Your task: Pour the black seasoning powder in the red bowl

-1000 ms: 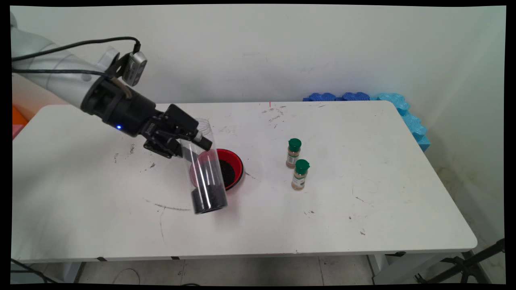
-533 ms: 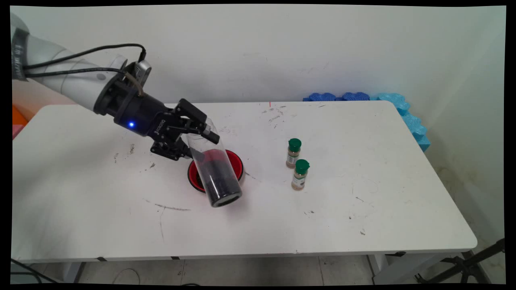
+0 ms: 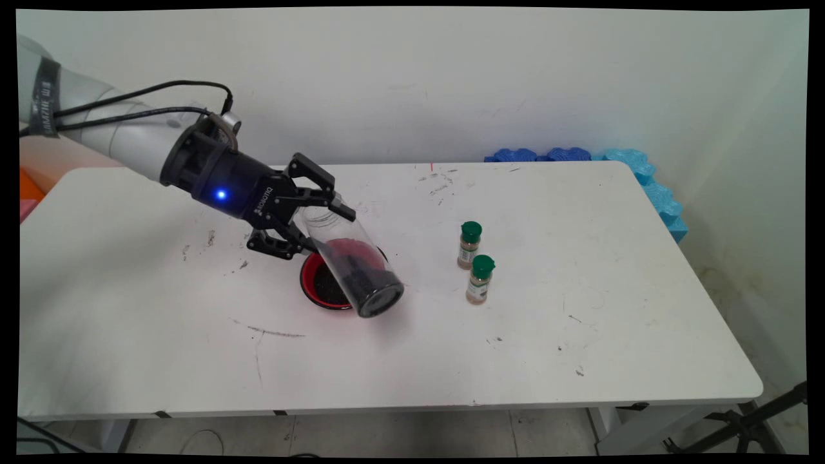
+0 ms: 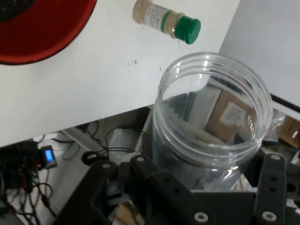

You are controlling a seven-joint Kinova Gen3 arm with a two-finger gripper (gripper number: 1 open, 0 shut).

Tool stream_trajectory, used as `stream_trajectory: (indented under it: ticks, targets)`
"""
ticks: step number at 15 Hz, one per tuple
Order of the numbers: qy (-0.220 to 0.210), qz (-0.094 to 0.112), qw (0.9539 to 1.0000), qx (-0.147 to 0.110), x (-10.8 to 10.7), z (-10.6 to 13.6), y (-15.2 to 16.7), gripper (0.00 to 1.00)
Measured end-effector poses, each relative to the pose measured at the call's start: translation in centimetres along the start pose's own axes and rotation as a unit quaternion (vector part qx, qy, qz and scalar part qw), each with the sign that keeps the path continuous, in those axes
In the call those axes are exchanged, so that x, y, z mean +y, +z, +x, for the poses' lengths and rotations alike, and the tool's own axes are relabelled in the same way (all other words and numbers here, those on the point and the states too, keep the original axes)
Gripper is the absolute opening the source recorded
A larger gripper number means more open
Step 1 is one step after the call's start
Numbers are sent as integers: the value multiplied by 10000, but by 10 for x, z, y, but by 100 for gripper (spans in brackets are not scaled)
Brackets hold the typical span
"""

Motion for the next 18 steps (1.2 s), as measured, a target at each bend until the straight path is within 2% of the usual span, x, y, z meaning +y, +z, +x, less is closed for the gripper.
stream_trajectory:
  ticks: [3, 8, 18]
  targets:
    - [-475, -120, 9988, -19, -2, 3, 1, 0]
    - [-1097, -293, 9935, -39, -4, 6, 4, 0]
    - [-2070, -587, 9765, -79, -8, 8, 7, 0]
